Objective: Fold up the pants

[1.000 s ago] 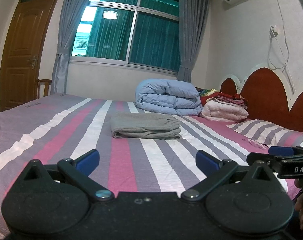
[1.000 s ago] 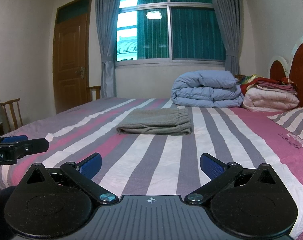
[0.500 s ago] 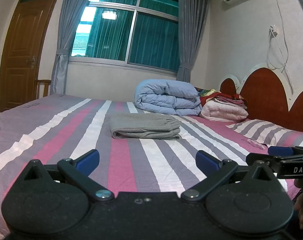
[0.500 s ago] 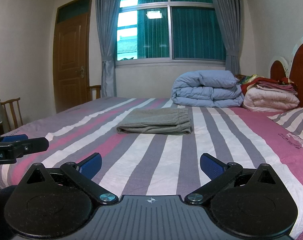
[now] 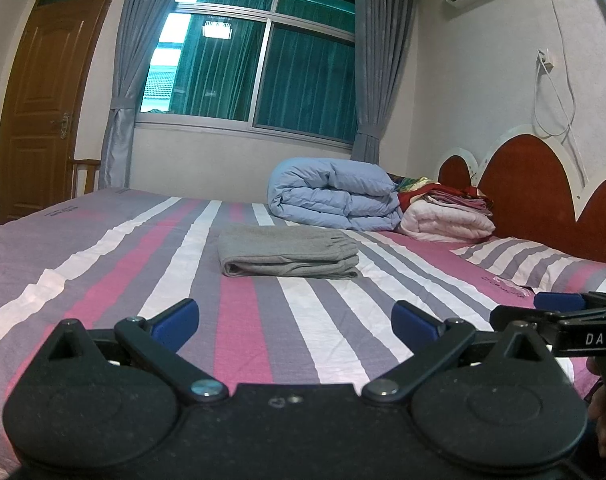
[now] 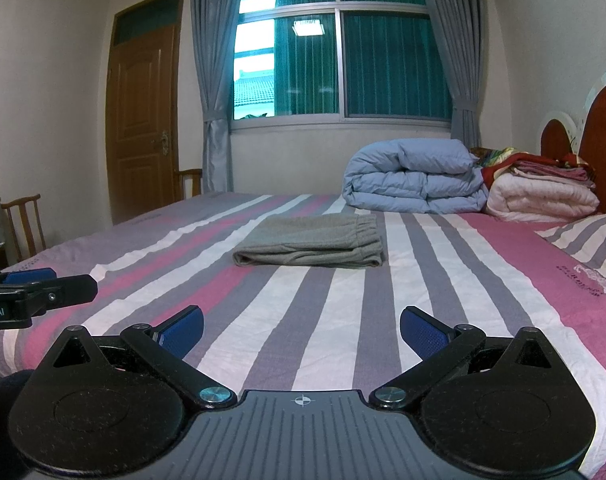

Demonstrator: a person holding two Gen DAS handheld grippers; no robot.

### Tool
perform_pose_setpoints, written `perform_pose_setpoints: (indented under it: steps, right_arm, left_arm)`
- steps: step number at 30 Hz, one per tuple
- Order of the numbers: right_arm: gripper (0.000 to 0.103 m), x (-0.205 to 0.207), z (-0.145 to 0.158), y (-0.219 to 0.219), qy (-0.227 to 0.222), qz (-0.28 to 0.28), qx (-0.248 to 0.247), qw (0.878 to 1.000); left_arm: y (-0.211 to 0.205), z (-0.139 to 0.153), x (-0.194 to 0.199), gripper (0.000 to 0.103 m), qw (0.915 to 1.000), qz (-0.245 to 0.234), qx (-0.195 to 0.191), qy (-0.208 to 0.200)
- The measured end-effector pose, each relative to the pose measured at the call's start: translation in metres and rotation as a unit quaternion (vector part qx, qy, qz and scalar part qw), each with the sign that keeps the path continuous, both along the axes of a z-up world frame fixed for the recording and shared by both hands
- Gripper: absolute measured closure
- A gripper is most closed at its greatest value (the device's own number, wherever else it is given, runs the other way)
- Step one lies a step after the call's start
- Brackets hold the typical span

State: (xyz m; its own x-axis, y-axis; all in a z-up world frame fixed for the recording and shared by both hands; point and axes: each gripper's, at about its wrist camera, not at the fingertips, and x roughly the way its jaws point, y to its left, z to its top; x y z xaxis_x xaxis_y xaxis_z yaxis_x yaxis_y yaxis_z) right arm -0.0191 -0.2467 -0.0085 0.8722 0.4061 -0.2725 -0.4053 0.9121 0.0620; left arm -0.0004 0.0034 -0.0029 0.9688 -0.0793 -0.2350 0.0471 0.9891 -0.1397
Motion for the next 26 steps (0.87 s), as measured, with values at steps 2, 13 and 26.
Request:
perform_pose_setpoints:
  steps: [2,13,26]
  right_arm:
    - [0.0,0.0,0.0,0.0,0.0,0.0,0.0,1.0]
    - [0.0,0.0,-0.001,-0.001,0.001,0.001,0.0,1.0]
    - [0.0,0.003,-0.006,-0.009,0.002,0.006,-0.002,1.0]
  left_arm:
    - [0.001,0.0,0.0,0.006,1.0,-0.005,-0.001,-0.002]
    - [0.005,-0.001,-0.001,0.006,0.9998,-0.017,0.0,-0.01]
    - [0.009,-0.005,0.0,0.006,0.9997,-0.02,0.002,-0.011]
